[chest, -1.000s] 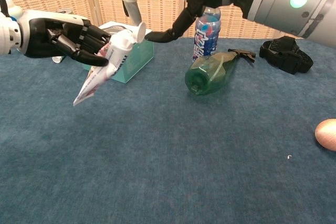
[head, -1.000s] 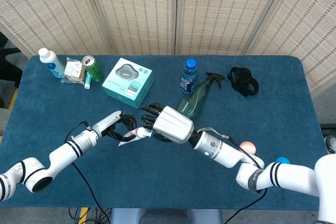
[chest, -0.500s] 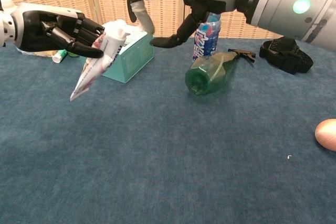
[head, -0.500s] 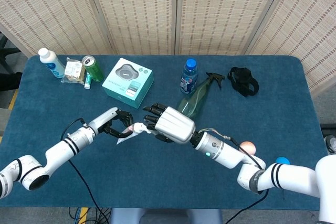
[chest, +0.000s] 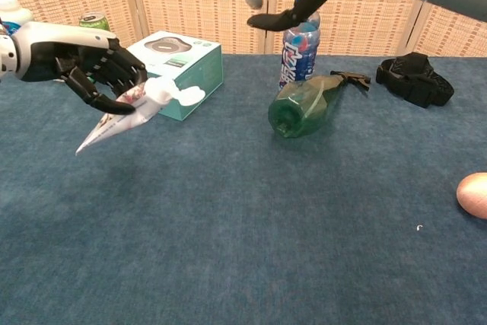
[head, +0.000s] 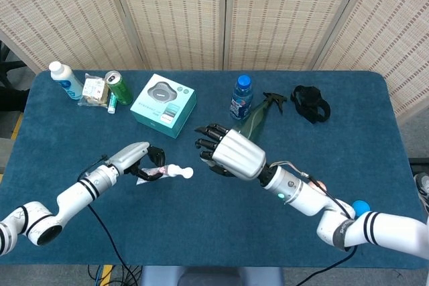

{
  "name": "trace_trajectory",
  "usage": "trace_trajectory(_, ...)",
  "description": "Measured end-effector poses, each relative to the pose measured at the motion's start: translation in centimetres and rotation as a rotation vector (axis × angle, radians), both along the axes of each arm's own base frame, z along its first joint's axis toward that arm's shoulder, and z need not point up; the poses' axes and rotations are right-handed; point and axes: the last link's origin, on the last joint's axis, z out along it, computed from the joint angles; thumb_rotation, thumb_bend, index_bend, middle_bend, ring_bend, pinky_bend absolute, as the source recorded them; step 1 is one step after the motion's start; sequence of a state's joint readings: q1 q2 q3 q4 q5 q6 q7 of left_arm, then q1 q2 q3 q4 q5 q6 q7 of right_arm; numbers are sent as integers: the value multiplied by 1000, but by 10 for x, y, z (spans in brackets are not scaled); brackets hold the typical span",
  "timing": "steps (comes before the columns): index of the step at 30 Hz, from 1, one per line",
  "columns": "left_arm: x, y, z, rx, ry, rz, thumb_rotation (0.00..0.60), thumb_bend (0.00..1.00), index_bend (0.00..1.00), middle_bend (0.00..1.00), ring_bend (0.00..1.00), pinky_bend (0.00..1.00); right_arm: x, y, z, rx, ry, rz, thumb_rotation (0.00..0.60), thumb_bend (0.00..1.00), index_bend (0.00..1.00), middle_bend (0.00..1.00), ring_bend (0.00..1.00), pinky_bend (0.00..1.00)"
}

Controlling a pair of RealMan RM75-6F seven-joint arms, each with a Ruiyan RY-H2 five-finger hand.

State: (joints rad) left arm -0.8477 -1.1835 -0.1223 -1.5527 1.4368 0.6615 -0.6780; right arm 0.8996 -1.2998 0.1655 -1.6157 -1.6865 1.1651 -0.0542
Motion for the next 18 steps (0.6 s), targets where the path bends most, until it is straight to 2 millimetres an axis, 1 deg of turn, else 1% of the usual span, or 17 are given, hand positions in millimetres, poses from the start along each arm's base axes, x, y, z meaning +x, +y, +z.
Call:
trace_trajectory(4, -9, -1, -8, 61, 131, -73, 600, 453, 584, 630, 429, 353, -16, 2, 16, -37, 15, -35, 600, 210, 667, 428, 187, 267)
trace_trajectory(7, -17, -1, -15, 99, 225, -110, 600, 453, 557, 615, 416, 353, -28, 4, 27, -61, 22, -67, 600, 210, 668, 428, 187, 267)
trace_trajectory(14, -36, 2, -26, 167, 423, -142, 600, 452, 416, 464, 275, 337, -53, 5, 49, -111, 28, -140, 600, 211, 667, 428, 187, 267)
trace_trajectory(15, -39, 2, -27, 173, 442, -137, 600, 452, 411, 460, 272, 336, -56, 5, 51, -117, 29, -148, 600, 211, 668, 428, 187, 267)
trace_trajectory(18, -47, 3, -28, 193, 487, -110, 600, 452, 344, 396, 237, 314, -65, 7, 61, -142, 30, -173, 600, 210, 668, 428, 187, 267)
